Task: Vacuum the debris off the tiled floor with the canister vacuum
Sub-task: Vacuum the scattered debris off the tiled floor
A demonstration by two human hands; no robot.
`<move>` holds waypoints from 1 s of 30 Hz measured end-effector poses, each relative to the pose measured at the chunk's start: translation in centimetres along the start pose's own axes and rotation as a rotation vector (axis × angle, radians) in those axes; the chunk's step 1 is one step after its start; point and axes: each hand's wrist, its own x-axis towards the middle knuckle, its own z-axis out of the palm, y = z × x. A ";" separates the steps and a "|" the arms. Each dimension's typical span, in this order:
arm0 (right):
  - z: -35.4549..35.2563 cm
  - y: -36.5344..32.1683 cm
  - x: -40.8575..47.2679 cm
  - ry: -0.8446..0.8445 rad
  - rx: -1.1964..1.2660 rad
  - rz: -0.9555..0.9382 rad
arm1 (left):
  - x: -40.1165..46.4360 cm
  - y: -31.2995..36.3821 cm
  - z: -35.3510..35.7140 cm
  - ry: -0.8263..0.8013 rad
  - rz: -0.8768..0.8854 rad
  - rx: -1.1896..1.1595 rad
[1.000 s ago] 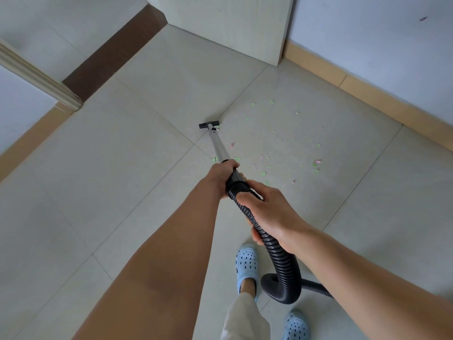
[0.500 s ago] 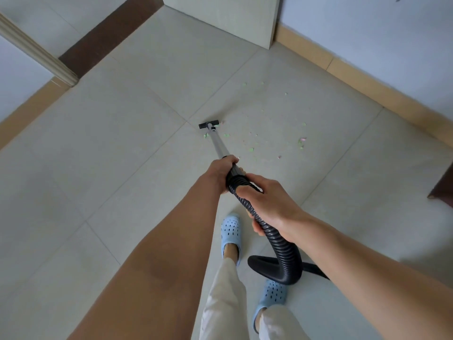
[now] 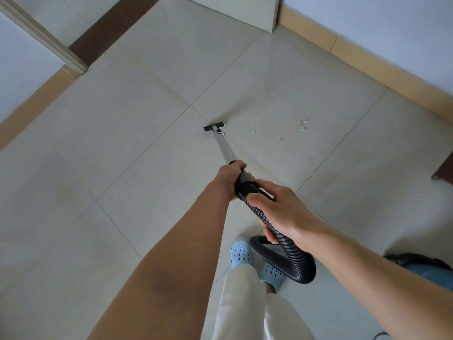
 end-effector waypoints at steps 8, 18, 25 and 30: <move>1.6 -0.2 2.5 0.054 -0.075 -0.038 | 1.3 1.8 -1.4 -0.022 -0.001 -0.039; 1.1 -3.6 6.2 0.157 0.008 -0.060 | 3.8 6.8 0.6 -0.043 0.039 0.028; 0.4 -2.6 4.0 0.156 0.101 -0.010 | 3.2 5.0 1.9 -0.066 0.007 0.101; 0.3 -1.4 1.5 0.141 0.213 0.012 | 1.8 3.0 2.4 -0.024 0.044 0.214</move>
